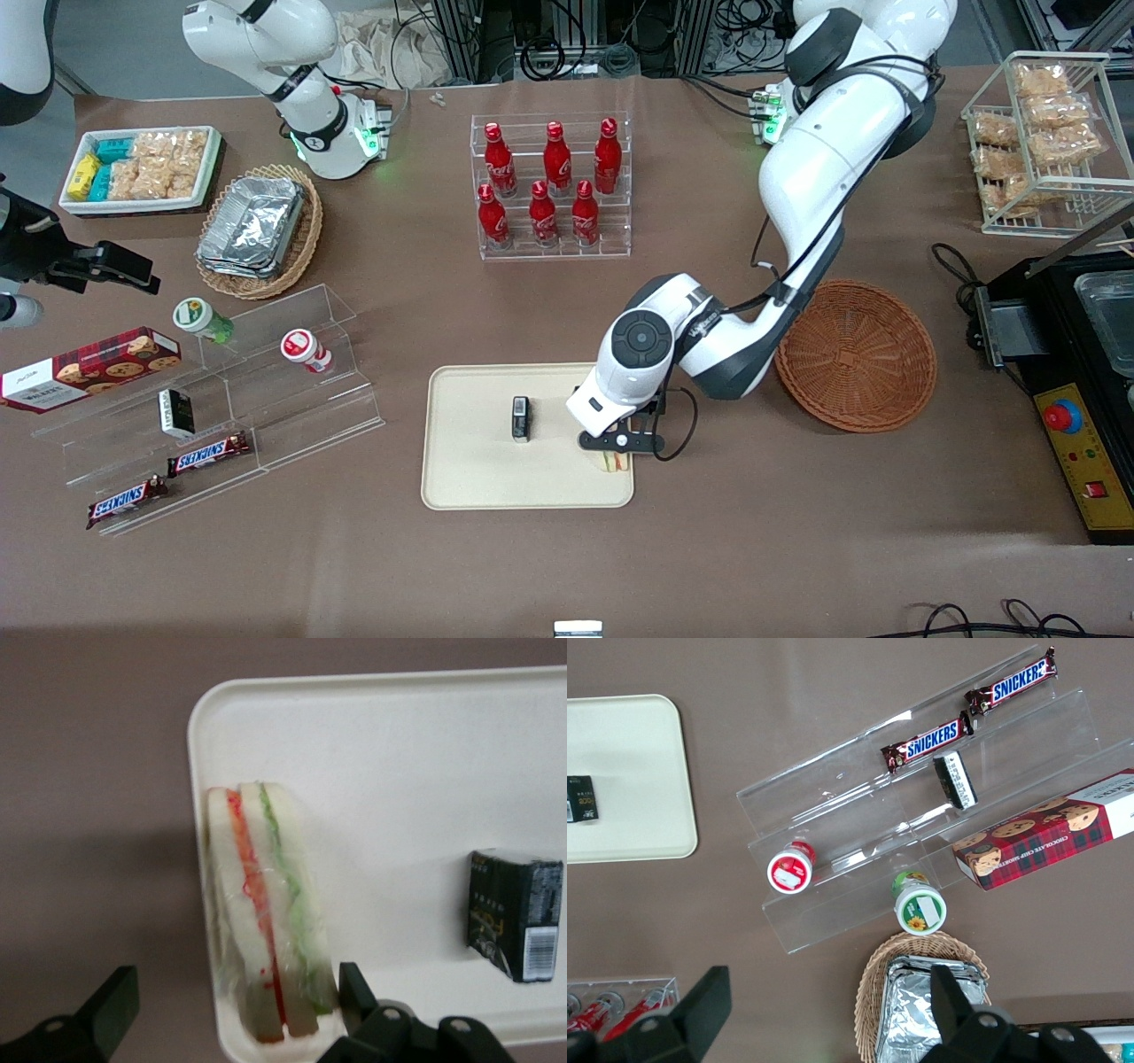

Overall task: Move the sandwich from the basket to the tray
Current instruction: 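Carry the sandwich over to the cream tray and lower it, then open the left gripper to release the sandwich on the tray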

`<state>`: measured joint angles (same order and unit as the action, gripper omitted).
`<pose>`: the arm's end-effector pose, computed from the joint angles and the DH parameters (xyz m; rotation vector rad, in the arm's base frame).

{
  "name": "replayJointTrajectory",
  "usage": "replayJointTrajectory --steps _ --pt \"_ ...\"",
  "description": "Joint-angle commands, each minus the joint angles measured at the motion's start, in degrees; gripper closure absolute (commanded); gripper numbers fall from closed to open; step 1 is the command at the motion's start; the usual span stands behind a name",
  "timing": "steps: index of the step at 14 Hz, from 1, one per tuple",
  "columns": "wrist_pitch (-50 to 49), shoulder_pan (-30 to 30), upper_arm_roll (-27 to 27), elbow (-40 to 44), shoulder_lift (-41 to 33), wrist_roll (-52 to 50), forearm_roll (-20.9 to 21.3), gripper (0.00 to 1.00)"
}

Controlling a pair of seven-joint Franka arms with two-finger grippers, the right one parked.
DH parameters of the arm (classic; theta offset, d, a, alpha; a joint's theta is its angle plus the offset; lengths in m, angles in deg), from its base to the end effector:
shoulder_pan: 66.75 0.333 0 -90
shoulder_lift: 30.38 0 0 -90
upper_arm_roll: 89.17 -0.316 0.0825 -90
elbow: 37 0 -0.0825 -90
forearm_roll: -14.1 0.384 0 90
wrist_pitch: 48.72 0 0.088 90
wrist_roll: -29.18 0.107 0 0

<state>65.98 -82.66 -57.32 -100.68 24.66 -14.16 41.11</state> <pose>0.6315 -0.4442 0.2802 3.0951 -0.0780 0.0443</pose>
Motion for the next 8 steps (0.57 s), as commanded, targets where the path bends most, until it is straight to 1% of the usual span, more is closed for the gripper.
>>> replayJointTrajectory --steps 1,3,4,5,7,8 --pt "-9.3 -0.3 -0.6 -0.3 -6.6 -0.3 1.1 0.00" --pt "-14.9 0.1 -0.6 -0.3 -10.6 -0.2 1.3 0.00" --pt "-16.2 1.2 -0.6 -0.4 -12.7 -0.1 0.5 0.00" --pt "-16.6 4.0 -0.2 -1.1 -14.4 -0.1 -0.5 0.00" --pt "-16.3 9.0 0.3 -6.3 -20.0 2.2 -6.7 0.01" --pt "-16.3 11.2 0.3 -9.9 -23.5 4.6 -8.9 0.03"
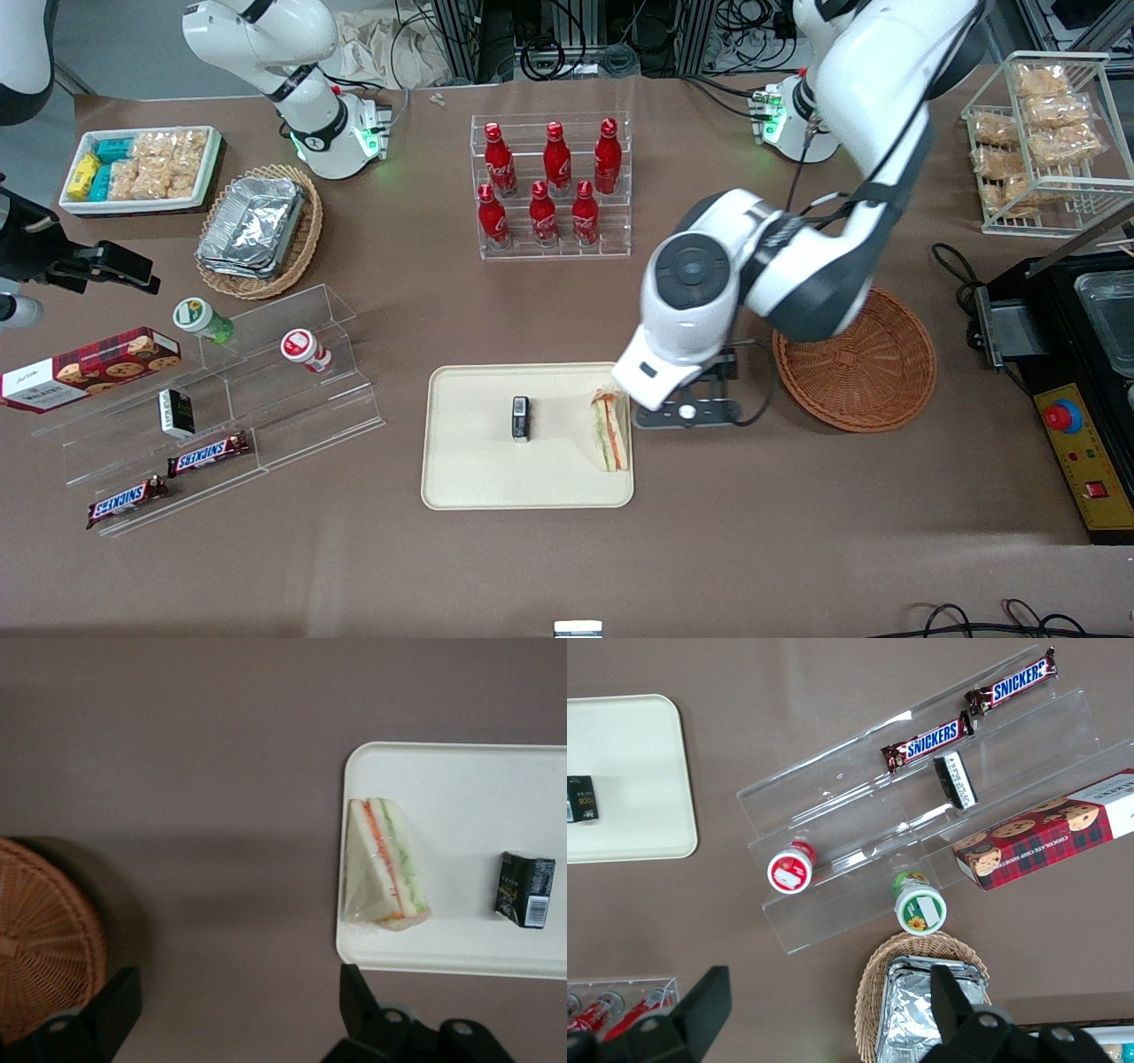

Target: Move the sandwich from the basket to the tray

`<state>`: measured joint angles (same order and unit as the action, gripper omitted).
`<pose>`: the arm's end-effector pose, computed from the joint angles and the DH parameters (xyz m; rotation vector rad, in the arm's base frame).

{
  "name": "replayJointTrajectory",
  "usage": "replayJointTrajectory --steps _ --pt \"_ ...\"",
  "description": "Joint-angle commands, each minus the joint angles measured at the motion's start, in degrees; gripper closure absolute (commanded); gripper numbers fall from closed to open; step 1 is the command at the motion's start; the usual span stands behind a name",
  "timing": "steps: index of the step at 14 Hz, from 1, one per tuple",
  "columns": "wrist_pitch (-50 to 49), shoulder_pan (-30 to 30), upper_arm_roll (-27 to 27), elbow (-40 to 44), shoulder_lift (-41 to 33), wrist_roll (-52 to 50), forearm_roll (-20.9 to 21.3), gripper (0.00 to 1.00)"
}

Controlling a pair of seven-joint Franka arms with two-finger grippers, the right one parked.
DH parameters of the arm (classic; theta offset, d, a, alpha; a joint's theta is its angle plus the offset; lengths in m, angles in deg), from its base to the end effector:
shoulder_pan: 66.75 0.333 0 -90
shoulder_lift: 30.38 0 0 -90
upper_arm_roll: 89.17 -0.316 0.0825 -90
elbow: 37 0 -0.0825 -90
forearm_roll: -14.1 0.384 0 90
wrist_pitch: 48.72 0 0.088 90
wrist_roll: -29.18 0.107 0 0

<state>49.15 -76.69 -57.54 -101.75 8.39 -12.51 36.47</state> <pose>0.6350 -0.3592 0.4469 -3.0930 -0.0717 -0.0360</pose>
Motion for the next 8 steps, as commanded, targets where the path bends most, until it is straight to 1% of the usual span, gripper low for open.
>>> replayJointTrajectory --steps 1,4,6,7,8 --pt "1.1 7.5 0.5 -13.0 -11.2 4.6 -6.3 0.05" --pt "5.0 12.5 0.5 -25.6 -22.4 6.4 -8.2 0.05" --pt "4.5 16.2 0.5 -29.1 -27.9 14.7 -14.7 0.05" --pt "4.2 18.3 0.4 -31.5 -31.1 18.0 -17.1 0.05" --pt "4.2 20.1 0.4 -34.2 -34.5 20.3 -18.1 0.05"
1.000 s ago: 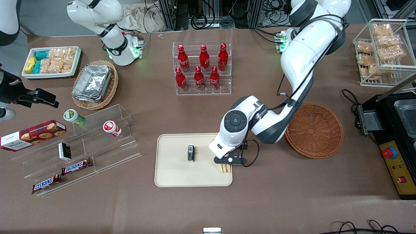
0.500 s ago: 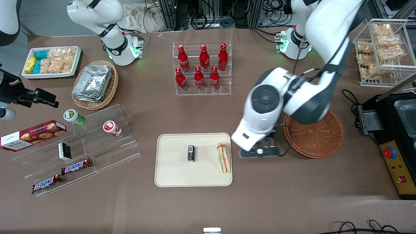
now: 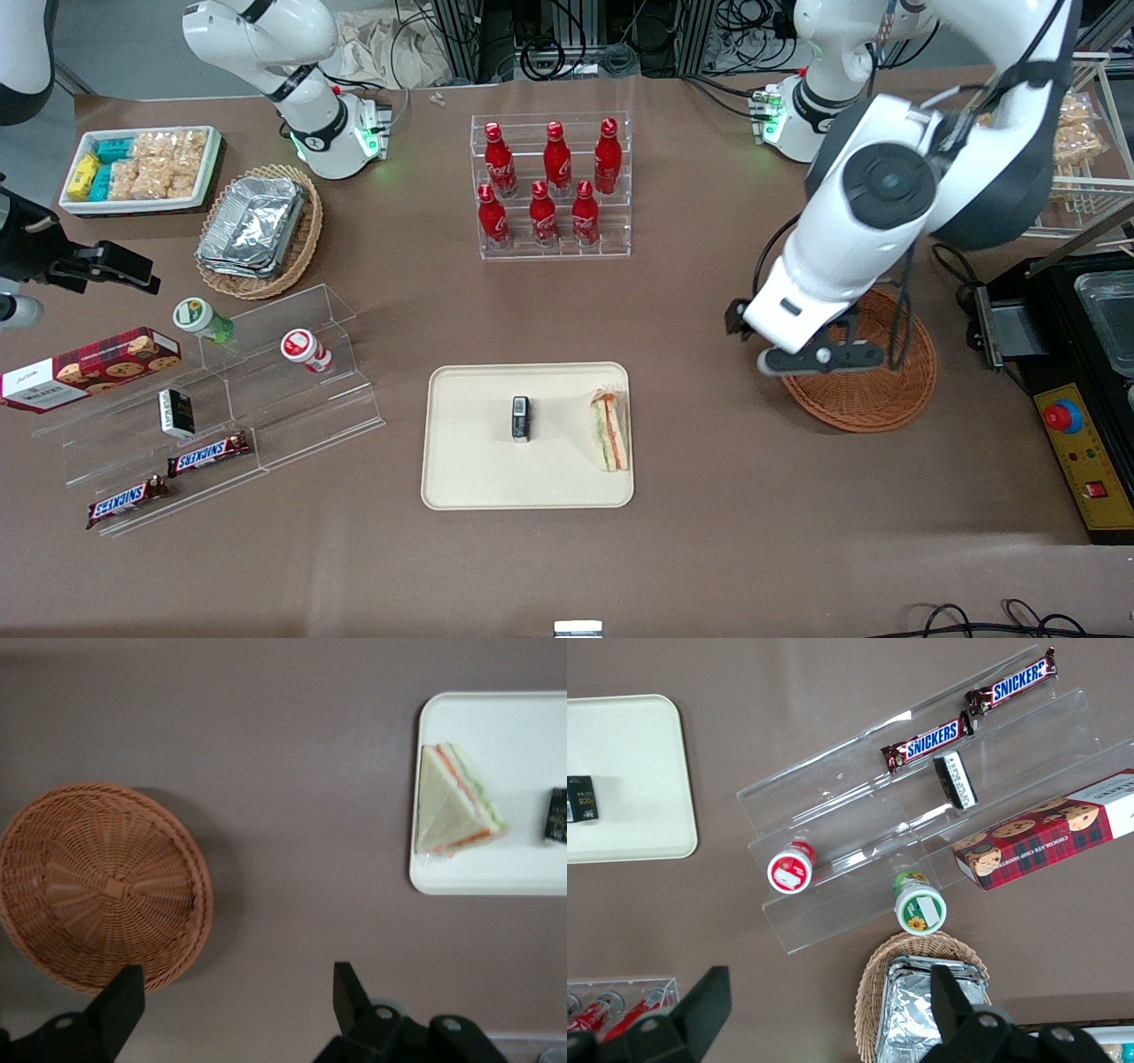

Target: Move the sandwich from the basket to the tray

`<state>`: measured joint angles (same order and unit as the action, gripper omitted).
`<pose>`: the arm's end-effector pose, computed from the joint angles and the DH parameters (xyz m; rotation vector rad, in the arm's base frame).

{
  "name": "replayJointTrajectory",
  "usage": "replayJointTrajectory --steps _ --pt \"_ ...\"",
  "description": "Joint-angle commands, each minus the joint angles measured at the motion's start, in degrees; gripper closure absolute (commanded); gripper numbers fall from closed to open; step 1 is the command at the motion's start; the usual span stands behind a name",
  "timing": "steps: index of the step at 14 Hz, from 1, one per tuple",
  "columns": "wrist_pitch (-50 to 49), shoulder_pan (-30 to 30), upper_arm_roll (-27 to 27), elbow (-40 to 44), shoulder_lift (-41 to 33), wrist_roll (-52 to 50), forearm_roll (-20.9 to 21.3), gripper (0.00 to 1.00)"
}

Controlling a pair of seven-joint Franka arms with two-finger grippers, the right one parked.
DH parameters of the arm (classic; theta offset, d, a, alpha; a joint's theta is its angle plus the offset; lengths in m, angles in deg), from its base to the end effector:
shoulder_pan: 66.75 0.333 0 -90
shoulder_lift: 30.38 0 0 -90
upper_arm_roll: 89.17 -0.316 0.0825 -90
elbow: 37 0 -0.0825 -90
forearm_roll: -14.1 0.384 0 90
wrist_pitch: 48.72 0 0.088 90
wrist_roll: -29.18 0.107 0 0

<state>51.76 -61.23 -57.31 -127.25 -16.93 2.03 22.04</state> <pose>0.5764 -0.2374 0.5180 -3.1210 0.0022 0.0192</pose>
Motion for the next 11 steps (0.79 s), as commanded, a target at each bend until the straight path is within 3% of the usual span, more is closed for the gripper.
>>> replayJointTrajectory --steps 1,3,5,11 --pt "1.4 6.0 0.0 -10.5 -11.8 9.1 -4.8 0.05" --pt "-0.4 10.0 -0.1 -12.7 -15.4 16.1 -8.0 0.05" --pt "-1.5 12.0 -0.2 -12.1 -15.7 17.8 -8.2 0.05" --pt "-1.8 16.3 -0.4 -5.7 -10.1 17.9 -5.6 0.01"
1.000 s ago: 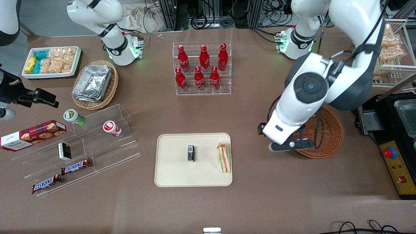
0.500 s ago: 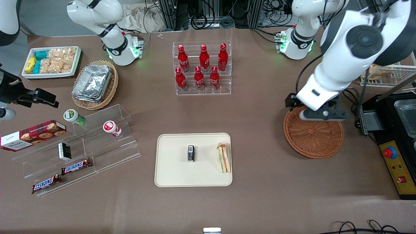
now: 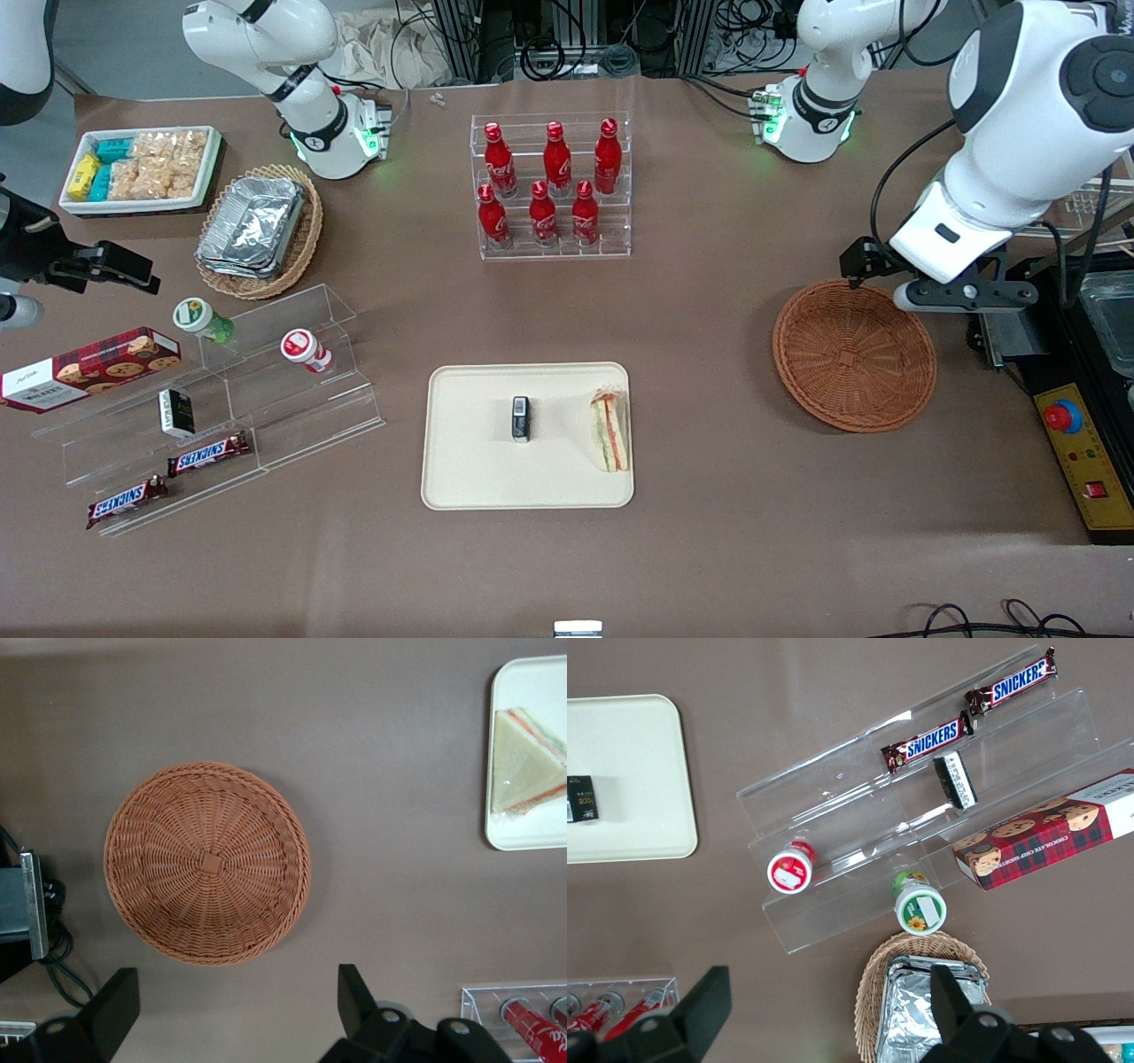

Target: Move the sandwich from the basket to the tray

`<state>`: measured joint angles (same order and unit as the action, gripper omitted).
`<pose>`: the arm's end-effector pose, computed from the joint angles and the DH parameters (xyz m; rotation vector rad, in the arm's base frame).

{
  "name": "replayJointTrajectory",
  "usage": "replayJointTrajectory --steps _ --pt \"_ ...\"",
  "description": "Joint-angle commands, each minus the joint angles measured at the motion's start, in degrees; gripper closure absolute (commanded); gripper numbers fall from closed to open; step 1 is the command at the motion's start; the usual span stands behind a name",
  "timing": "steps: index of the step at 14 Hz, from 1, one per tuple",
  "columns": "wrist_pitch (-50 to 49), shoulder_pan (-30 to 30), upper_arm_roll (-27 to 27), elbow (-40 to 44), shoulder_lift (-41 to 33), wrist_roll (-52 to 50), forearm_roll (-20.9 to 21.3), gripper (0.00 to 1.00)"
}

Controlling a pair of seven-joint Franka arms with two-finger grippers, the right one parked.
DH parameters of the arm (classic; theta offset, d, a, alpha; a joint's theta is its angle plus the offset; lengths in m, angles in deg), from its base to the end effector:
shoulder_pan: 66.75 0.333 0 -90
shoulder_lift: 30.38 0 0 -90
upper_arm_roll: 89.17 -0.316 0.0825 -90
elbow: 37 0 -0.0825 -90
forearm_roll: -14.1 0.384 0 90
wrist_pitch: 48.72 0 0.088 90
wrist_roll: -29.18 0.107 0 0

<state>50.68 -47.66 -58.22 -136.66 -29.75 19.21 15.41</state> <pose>0.5532 -0.1127 0.5532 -3.1218 0.0576 0.0164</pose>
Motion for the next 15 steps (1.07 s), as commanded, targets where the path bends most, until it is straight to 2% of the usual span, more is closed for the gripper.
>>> replayJointTrajectory --steps 1,4,7,8,9,12,13,15 --pt "-1.2 3.1 0.5 3.9 2.6 0.8 1.1 0.01" --pt "-3.2 4.5 0.5 3.8 2.4 4.1 0.5 0.01" --pt "-3.4 8.5 0.9 4.1 2.2 5.9 0.0 0.01" --pt "-3.5 7.9 0.5 4.2 2.0 6.0 -0.1 0.01" --pt "-4.0 5.8 -0.4 4.2 2.1 5.9 -0.2 0.01" --pt "-4.1 -10.5 -17.7 4.2 1.9 5.9 -0.3 0.01" --pt "-4.3 -12.8 -19.3 4.2 1.9 5.9 -0.3 0.01" --pt "-3.9 -13.1 -19.4 4.2 2.4 5.9 -0.4 0.01"
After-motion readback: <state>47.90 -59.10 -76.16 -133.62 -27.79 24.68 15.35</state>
